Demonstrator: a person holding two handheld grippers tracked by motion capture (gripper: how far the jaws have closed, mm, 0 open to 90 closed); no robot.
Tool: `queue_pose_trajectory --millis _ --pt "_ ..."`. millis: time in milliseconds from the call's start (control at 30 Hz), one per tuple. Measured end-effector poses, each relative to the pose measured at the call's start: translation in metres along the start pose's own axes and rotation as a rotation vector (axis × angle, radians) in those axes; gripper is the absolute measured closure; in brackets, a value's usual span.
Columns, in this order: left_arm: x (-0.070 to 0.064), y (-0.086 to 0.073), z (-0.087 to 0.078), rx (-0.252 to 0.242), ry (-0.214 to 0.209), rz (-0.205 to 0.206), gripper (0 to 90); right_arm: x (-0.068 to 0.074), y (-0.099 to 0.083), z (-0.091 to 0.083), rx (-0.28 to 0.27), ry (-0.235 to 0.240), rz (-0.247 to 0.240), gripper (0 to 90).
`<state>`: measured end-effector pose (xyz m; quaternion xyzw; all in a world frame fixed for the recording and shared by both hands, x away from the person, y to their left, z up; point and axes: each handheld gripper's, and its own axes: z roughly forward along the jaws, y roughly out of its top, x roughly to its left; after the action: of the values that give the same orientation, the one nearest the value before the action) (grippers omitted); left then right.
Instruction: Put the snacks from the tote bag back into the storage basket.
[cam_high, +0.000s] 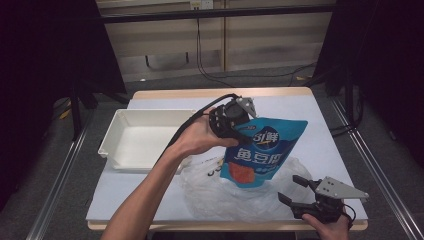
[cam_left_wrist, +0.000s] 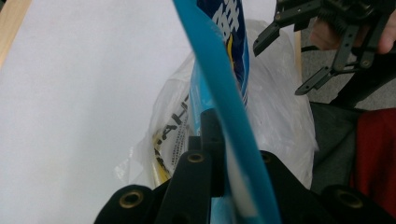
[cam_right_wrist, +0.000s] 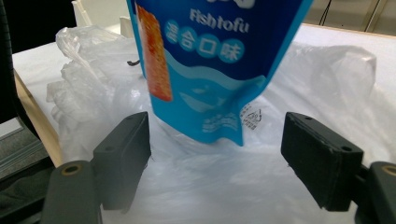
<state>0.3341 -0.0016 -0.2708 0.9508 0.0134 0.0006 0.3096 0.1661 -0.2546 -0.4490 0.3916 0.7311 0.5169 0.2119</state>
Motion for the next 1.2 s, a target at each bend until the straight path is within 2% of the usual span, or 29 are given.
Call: queue_pose_trajectory --millis 67,200,300,333,400,600,733,833,933,967,1133,1200 --pt "0.001 0.001 -0.004 -0.01 -0.017 0.0 90.0 0.0 0.0 0.0 -0.001 -0.001 -0.001 23.9" --pt "0.0 0.003 -0.009 -0.004 0.004 0.011 90.0 0.002 0.0 0.0 0.003 0.001 -0.006 23.7" --pt "0.001 0.002 -0.013 -0.009 0.024 -0.007 90.0 0.002 0.0 0.001 0.008 0.006 -0.01 23.7" --pt "0.002 0.001 -0.015 -0.013 0.009 -0.016 90.0 0.002 0.0 0.001 0.01 0.006 -0.009 23.6" --pt "0.003 -0.001 -0.02 -0.021 0.013 -0.027 90.0 0.002 0.0 0.001 0.013 0.008 -0.008 23.3" --pt "0.005 -0.004 -0.037 -0.043 0.013 -0.031 90.0 0.003 0.001 0.002 0.014 0.009 -0.009 23.1" --pt "0.006 -0.006 -0.05 -0.059 0.033 -0.036 90.0 0.003 0.0 0.002 0.014 0.009 -0.007 22.9" --pt "0.007 -0.009 -0.055 -0.053 0.043 -0.039 90.0 0.003 0.0 0.002 0.016 0.009 -0.006 22.8" --pt "0.008 -0.013 -0.062 -0.063 0.051 -0.053 90.0 0.003 0.0 0.003 0.016 0.014 -0.005 22.8" --pt "0.01 -0.014 -0.066 -0.064 0.04 -0.053 90.0 0.003 0.0 0.003 0.016 0.014 -0.006 22.8" --pt "0.014 -0.019 -0.079 -0.084 0.039 -0.069 90.0 0.002 0.0 0.004 0.018 0.014 -0.008 22.7" --pt "0.015 -0.02 -0.085 -0.073 0.057 -0.08 90.0 0.002 0.0 0.004 0.019 0.016 -0.008 22.4"
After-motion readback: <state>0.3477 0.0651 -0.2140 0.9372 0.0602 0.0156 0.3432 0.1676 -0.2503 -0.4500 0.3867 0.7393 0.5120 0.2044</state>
